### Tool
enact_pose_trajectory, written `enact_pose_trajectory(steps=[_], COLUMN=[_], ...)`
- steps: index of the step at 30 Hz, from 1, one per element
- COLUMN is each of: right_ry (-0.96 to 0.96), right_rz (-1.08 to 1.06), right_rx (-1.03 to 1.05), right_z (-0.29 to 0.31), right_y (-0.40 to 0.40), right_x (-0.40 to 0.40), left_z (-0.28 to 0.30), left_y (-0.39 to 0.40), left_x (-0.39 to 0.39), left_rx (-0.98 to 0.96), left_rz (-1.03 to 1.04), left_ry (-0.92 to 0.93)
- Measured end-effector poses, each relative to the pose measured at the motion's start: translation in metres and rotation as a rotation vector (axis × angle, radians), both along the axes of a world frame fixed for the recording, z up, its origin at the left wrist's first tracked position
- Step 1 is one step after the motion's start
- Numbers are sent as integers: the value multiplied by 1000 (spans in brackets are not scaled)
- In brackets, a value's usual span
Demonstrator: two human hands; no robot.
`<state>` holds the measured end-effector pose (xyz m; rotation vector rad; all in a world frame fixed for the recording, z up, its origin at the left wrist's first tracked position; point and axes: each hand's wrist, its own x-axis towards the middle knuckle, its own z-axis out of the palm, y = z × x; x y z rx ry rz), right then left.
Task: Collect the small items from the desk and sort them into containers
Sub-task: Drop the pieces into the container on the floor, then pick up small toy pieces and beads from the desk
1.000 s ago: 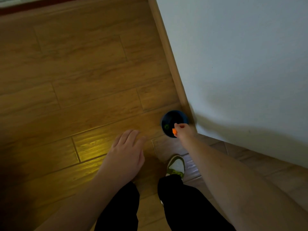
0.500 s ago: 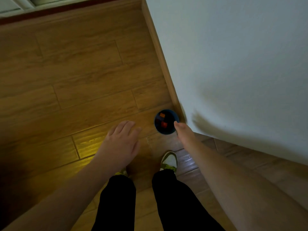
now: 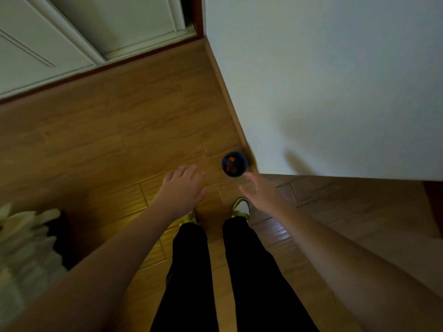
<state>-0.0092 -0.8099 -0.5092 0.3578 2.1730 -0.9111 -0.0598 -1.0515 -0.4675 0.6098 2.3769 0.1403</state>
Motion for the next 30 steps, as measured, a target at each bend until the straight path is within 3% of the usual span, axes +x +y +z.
enact_pose_trajectory(steps=[8,12,22,30], right_ry=[387,454,413,339], right_rz=[365,390,-2,-426], right_rx=[279,361,541,654], right_z=[148,205,304,322], right_y=[8,11,12,3], right_x=[55,84,166,268], left_z=[139,190,257,293], left_y=[26,40,82,145], left_x=[44,63,98,146], left_rx=[21,53,180,223], left_rz=[-48,-132,-512,-829], left_ry=[78,104,219,268])
